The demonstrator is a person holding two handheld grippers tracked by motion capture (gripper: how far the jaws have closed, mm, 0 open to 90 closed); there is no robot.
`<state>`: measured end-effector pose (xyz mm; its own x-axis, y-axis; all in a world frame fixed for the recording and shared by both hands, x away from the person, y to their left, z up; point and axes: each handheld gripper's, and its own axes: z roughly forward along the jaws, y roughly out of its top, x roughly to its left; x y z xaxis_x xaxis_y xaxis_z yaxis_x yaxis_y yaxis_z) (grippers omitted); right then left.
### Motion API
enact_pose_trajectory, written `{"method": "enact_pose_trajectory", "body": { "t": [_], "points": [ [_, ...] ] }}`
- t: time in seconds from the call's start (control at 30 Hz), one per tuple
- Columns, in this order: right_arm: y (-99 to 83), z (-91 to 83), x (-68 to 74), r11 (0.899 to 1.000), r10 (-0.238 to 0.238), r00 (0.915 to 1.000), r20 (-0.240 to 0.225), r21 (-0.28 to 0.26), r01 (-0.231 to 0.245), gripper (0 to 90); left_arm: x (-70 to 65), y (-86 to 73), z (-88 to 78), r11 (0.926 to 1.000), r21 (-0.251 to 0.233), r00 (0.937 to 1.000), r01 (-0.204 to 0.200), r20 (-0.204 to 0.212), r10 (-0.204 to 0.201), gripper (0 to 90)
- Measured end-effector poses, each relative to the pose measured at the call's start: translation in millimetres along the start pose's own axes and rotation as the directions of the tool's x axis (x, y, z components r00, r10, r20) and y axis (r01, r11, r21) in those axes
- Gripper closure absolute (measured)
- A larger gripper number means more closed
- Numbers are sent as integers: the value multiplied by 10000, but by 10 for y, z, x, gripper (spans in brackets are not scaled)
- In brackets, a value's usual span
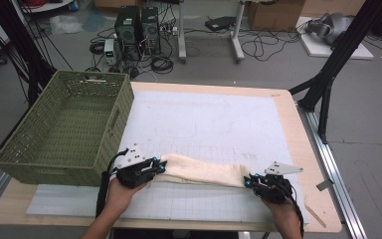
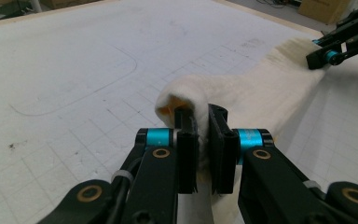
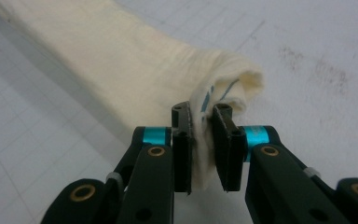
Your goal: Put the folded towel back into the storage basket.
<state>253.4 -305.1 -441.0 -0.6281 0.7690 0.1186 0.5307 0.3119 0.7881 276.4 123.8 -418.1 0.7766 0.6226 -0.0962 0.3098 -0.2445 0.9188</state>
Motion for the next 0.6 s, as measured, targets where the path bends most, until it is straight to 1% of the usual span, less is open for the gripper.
{"method": "enact_pose_trajectory", "body": {
  "t": [0.07,0.1,0.17,0.3,0.33,0.37,0.4,0.43,0.47,0.5,0.53,0.6],
  "points": [
    [17,-25,-5,9995,-137,9999,-48,-296,135,789,1,5,-18,10000,-37,10000,-26,-36,26,827],
    [28,-35,-7,9987,-169,9998,-117,-485,163,790,-2,11,-55,9999,-161,10000,-18,-77,17,827],
    [50,-61,-8,9964,-239,9997,-90,-819,231,790,-4,12,-72,9997,-233,10000,2,-74,-4,827],
    [93,-97,-22,9880,-317,9994,-110,-1516,297,791,-21,18,-146,9988,-496,9999,-33,-99,28,827],
    [105,-102,-32,9854,-387,9992,-83,-1663,368,791,-21,18,-146,9988,-496,9999,-33,-99,28,827],
    [115,-107,-26,9850,-284,9995,-145,-1705,255,793,-22,25,-187,9980,-619,9999,-110,-104,103,827],
    [127,-101,-34,9825,-395,9991,-134,-1828,364,793,-22,25,-187,9980,-619,9999,-110,-104,103,827],
    [140,-97,-31,9819,-363,9992,-156,-1864,328,793,-30,32,-228,9972,-737,9998,-131,-143,121,827],
    [154,-91,-28,9809,-286,9994,-203,-1931,242,793,-30,32,-228,9972,-737,9998,-131,-143,121,827],
    [170,-84,-32,9780,-304,9994,-190,-2072,258,793,-26,40,-276,9961,-859,9996,-195,-204,178,827],
    [190,-80,-27,9765,-276,9994,-222,-2145,222,793,-26,40,-276,9961,-859,9996,-195,-204,178,828],
    [236,-77,-12,9720,-359,9991,-242,-2330,293,794,-20,50,-353,9936,-1111,9996,-182,-252,155,828]
  ]
}}
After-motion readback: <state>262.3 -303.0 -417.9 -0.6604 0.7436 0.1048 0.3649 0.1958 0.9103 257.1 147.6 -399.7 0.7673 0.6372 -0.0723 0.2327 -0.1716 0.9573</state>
